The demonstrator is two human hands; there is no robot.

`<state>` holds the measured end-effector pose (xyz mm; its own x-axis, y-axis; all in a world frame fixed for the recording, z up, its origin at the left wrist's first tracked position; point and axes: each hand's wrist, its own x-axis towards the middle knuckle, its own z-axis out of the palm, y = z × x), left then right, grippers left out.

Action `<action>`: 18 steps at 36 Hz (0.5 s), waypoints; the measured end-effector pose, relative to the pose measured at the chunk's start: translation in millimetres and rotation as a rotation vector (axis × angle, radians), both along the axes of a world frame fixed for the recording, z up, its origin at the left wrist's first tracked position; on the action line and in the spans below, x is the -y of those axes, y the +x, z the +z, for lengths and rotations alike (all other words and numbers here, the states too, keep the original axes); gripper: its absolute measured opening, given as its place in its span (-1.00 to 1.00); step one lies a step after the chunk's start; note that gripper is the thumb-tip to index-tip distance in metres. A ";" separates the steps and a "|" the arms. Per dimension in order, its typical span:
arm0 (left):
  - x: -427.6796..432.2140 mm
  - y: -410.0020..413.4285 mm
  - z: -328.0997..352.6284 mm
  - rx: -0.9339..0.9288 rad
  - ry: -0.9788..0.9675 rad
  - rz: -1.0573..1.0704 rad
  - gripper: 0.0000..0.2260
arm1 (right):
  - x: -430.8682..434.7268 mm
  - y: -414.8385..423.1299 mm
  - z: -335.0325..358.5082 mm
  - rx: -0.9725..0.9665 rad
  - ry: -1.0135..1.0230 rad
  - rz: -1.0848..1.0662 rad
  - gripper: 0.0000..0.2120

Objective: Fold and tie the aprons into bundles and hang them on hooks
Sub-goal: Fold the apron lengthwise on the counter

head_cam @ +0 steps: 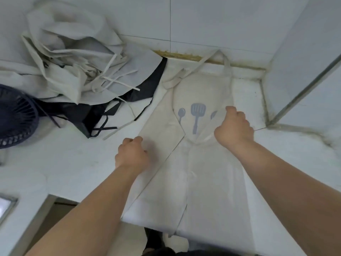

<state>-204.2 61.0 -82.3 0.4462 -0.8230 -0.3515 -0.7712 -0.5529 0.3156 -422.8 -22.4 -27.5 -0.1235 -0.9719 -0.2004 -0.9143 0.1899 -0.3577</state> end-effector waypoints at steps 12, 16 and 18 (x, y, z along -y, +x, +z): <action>-85.7 48.5 -10.1 -0.070 0.039 0.183 -0.63 | -81.8 66.7 -50.9 0.305 0.427 0.277 -0.64; -93.1 56.4 -7.1 -0.111 0.057 0.102 -0.83 | -103.8 75.4 -55.7 0.448 0.525 0.231 -0.59; -95.9 58.5 -4.0 -0.204 0.034 0.029 -0.76 | -113.3 80.5 -56.7 0.433 0.529 0.247 -0.53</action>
<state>-145.7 156.9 -86.3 0.3865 -0.7971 -0.4640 -0.6769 -0.5869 0.4443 -342.3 90.8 -84.2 0.2840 -0.7205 -0.6326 -0.7498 0.2443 -0.6149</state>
